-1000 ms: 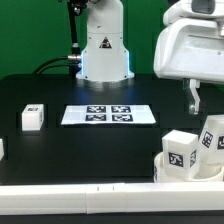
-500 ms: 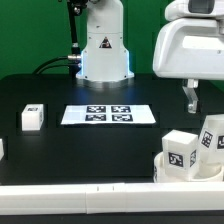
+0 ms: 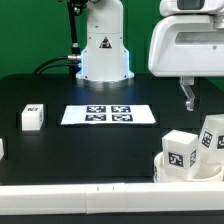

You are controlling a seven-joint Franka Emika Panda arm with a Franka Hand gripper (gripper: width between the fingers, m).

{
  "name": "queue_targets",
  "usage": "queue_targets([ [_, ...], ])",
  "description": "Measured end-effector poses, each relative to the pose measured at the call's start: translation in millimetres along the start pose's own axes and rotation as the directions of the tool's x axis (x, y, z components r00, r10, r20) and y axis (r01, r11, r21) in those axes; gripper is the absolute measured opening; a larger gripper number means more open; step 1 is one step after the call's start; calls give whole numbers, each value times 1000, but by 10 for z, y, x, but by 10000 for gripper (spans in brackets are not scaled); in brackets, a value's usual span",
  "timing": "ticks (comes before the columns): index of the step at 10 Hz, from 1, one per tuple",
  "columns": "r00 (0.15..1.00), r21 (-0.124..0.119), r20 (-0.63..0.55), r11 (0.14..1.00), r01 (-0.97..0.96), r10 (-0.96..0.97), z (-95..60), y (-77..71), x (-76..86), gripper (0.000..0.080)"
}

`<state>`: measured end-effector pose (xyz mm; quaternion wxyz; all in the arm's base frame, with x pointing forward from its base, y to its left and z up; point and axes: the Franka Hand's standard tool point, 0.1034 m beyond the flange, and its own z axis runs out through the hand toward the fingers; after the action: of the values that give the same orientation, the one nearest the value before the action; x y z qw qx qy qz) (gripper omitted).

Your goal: Assemble stool

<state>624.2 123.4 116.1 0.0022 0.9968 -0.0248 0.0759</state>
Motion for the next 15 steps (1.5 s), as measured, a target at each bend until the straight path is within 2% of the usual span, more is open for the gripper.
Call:
queue_targets([
  [1, 1000, -2, 1, 1000, 17, -17, 2, 7, 0, 649],
  [2, 995, -29, 28, 995, 100, -99, 9, -30, -36, 649],
  [3, 973, -44, 49, 972, 230, -228, -11, -119, -25, 649],
  [5, 875, -48, 68, 875, 482, -479, -25, -250, -16, 649],
  [6, 853, -53, 41, 852, 521, -520, -18, -214, -17, 649],
  [9, 743, -59, 64, 741, 669, -666, 2, -162, -28, 649],
  [10, 580, -68, 114, 576, 815, -807, 36, -184, -49, 649],
  [12, 387, -35, 200, 388, 921, -900, 113, -315, -166, 649],
  [13, 294, -17, 206, 297, 955, -933, 128, -312, -182, 649],
  [15, 205, -1, 212, 210, 978, -955, 129, -263, -164, 649],
])
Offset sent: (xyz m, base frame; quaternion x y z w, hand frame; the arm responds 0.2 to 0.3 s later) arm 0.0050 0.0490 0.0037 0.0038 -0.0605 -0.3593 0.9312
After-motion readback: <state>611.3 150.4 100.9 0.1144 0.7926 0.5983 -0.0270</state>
